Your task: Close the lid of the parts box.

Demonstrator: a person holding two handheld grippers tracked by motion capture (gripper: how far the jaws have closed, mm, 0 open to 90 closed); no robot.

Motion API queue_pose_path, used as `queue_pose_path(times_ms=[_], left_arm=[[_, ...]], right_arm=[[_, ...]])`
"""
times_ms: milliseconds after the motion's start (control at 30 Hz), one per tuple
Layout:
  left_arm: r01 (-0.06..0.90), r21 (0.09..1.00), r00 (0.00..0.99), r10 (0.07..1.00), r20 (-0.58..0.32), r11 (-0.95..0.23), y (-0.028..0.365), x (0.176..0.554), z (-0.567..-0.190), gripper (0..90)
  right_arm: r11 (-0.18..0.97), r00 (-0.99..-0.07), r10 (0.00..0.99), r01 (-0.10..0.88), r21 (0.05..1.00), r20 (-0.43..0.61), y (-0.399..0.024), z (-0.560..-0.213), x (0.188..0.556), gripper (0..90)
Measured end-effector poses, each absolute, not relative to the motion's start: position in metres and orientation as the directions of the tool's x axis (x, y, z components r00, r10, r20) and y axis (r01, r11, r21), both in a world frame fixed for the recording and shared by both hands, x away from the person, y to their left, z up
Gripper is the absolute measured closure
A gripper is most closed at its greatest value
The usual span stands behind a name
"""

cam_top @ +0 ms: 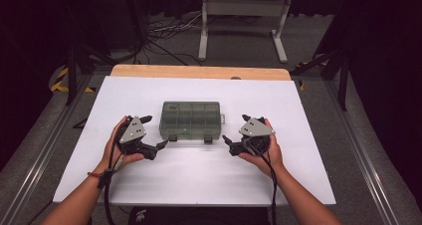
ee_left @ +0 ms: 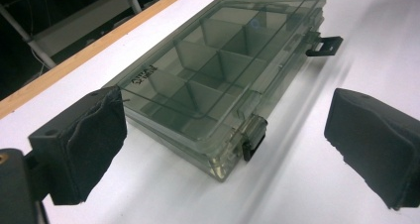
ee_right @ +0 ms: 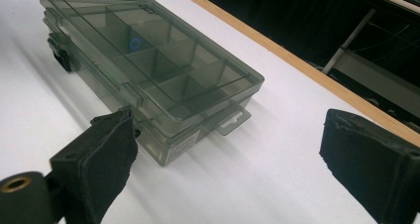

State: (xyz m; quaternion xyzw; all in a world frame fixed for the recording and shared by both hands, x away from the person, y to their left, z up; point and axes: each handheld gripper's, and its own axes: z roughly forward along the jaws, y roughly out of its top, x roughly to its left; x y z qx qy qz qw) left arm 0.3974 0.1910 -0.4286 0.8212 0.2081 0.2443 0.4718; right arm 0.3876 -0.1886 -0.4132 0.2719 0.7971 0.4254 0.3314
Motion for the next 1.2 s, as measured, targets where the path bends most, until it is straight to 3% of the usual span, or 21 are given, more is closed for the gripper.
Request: queue_pose_path(times_ms=[1200], left_arm=[[0.128,0.859,0.79,0.575,0.214,-0.496,0.222,0.357,-0.443,4.0]], right_arm=[[0.517,-0.626,0.718,0.187,0.835,-0.305,-0.231,-0.423,0.345,7.5]])
